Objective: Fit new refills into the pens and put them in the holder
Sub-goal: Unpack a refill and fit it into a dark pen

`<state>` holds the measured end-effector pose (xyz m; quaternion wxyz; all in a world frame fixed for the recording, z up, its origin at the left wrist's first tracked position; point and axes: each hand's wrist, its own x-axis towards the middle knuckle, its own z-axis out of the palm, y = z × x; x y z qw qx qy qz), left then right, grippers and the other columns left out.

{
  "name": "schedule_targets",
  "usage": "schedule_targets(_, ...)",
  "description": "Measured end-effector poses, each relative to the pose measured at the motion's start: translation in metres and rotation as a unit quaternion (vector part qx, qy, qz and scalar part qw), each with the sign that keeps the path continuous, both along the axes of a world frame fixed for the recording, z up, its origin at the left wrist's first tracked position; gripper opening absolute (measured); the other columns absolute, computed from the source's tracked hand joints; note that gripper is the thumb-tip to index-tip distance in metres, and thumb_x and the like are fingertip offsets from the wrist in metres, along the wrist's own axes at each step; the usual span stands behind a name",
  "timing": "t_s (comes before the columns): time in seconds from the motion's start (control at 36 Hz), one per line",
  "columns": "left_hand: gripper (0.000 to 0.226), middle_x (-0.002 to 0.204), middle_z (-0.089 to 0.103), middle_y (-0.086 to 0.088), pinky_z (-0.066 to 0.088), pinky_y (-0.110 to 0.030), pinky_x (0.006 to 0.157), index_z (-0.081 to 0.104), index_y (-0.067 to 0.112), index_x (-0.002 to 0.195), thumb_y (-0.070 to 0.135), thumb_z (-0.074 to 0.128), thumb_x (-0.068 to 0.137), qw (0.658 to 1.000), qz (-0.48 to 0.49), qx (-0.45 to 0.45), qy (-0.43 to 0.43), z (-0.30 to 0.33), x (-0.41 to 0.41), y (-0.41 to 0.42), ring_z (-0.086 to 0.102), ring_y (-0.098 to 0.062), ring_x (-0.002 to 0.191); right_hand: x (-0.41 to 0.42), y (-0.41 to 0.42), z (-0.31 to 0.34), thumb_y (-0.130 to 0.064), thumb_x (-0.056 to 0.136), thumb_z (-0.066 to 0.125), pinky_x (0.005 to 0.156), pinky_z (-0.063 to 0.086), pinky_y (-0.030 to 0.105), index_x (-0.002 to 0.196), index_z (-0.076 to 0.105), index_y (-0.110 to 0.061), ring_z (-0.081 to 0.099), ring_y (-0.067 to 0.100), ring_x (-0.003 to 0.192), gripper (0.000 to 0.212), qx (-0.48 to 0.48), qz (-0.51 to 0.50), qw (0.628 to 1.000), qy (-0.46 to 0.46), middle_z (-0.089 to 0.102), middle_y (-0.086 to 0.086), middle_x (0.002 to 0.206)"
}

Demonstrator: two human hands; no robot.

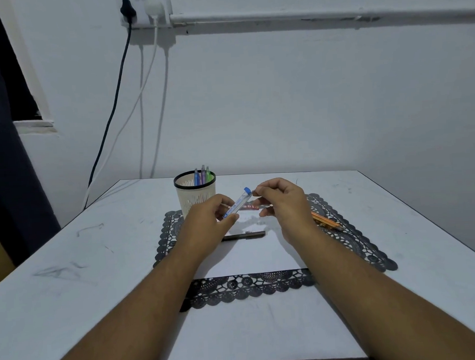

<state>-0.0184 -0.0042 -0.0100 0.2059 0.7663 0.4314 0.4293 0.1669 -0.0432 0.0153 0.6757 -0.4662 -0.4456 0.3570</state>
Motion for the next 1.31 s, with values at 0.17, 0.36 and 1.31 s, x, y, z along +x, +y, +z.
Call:
schedule_targets(0.17, 0.018, 0.085, 0.073, 0.012, 0.059, -0.039, 0.076, 0.071, 0.032, 0.104, 0.028, 0.079, 0.088, 1.0, -0.012, 0.002, 0.009, -0.002, 0.003, 0.001, 0.067, -0.004, 0.079, 0.001, 0.005, -0.004, -0.002, 0.091, 0.07, 0.052, 0.05, 0.03, 0.083, 0.073, -0.009, 0.066, 0.025, 0.077, 0.011, -0.01, -0.001, 1.0, 0.0, 0.074, 0.019, 0.093)
schedule_targets(0.36, 0.02, 0.085, 0.072, 0.011, 0.059, -0.039, 0.075, 0.071, 0.03, 0.106, 0.029, 0.079, 0.088, 1.0, 0.004, 0.016, 0.012, -0.001, 0.001, -0.001, 0.067, -0.007, 0.08, 0.0, 0.005, -0.004, 0.003, 0.09, 0.068, 0.051, 0.049, 0.032, 0.081, 0.069, -0.007, 0.066, 0.023, 0.072, 0.013, 0.005, -0.002, 1.0, -0.007, 0.071, 0.012, 0.084)
schedule_targets(1.31, 0.018, 0.082, 0.067, 0.012, 0.056, -0.041, 0.071, 0.072, 0.03, 0.107, 0.026, 0.075, 0.09, 0.996, 0.019, 0.07, 0.043, 0.0, -0.001, -0.002, 0.062, -0.007, 0.076, 0.002, 0.007, -0.011, -0.007, 0.093, 0.073, 0.059, 0.057, 0.028, 0.094, 0.075, -0.002, 0.066, 0.017, 0.067, 0.006, -0.058, 0.038, 0.998, 0.004, 0.074, 0.014, 0.081)
